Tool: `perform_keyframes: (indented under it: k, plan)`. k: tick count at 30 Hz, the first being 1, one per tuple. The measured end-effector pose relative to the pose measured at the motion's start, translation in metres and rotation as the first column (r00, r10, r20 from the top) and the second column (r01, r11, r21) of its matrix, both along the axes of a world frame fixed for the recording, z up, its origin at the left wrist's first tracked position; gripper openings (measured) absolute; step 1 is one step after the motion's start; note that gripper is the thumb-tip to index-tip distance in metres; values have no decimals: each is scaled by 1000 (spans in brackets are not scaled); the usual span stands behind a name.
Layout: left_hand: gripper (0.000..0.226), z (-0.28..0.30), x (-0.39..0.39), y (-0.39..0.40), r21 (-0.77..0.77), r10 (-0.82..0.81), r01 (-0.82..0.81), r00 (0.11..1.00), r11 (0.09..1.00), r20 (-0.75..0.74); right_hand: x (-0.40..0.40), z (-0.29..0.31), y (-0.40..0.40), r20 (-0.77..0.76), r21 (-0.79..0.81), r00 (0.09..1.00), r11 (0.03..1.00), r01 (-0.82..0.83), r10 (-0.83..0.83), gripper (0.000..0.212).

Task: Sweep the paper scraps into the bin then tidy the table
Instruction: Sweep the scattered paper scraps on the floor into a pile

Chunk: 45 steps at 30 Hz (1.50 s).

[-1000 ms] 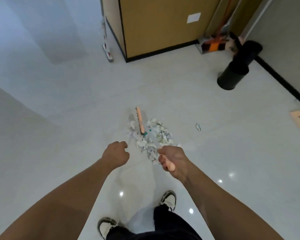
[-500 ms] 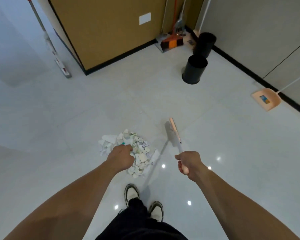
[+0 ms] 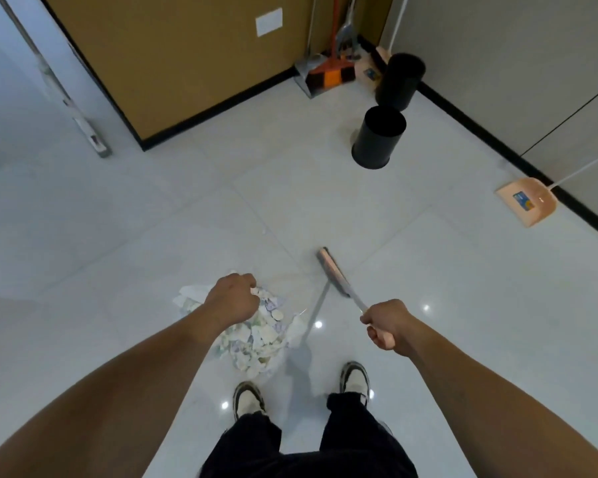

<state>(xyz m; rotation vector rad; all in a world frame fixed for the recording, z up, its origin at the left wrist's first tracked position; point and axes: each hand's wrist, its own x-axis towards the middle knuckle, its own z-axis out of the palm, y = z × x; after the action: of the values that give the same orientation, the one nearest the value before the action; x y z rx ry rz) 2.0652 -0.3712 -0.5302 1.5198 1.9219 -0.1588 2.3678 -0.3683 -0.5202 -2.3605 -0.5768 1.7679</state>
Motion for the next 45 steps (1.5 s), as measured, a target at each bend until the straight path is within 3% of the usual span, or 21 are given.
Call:
perform_keyframes:
  k: [2, 6, 9, 13, 19, 23, 28, 37, 45]
  plan:
    - [42, 1, 12, 11, -1, 49, -49, 999, 999, -17, 23, 10, 29, -64, -37, 983, 984, -176, 173, 17]
    - [41, 2, 61, 25, 44, 173, -173, 985, 984, 0, 56, 39, 99, -226, -47, 920, 939, -340, 321, 25]
    - [41, 5, 108, 22, 20, 240, -241, 970, 970, 25, 48, 52, 136, -180, 23, 848, 864, -504, 499, 20]
    - [41, 11, 145, 7, 23, 355, -355, 935, 934, 26, 28, 44, 171, -83, 128, 797, 800, -587, 598, 5]
    - [42, 23, 138, -32, 11, 503, -504, 859, 863, -90, 4, -20, 193, -31, 98, 747, 746, -659, 664, 15]
    - [40, 23, 131, -61, 5, 583, -589, 797, 808, -157, 13, -47, 191, 48, 40, 587, 586, -809, 808, 17]
    - [40, 25, 142, -65, -38, 595, -607, 788, 794, -161, 42, -24, 191, 30, 4, 433, 433, -902, 901, 20]
    - [44, 50, 157, -14, 106, 464, -454, 881, 884, -90, 111, 44, 153, -47, 34, 523, 525, -850, 851, 30]
    - [44, 43, 207, 8, 134, 261, -258, 965, 957, -1, 183, 53, 65, -51, 51, 848, 849, -526, 528, 25]
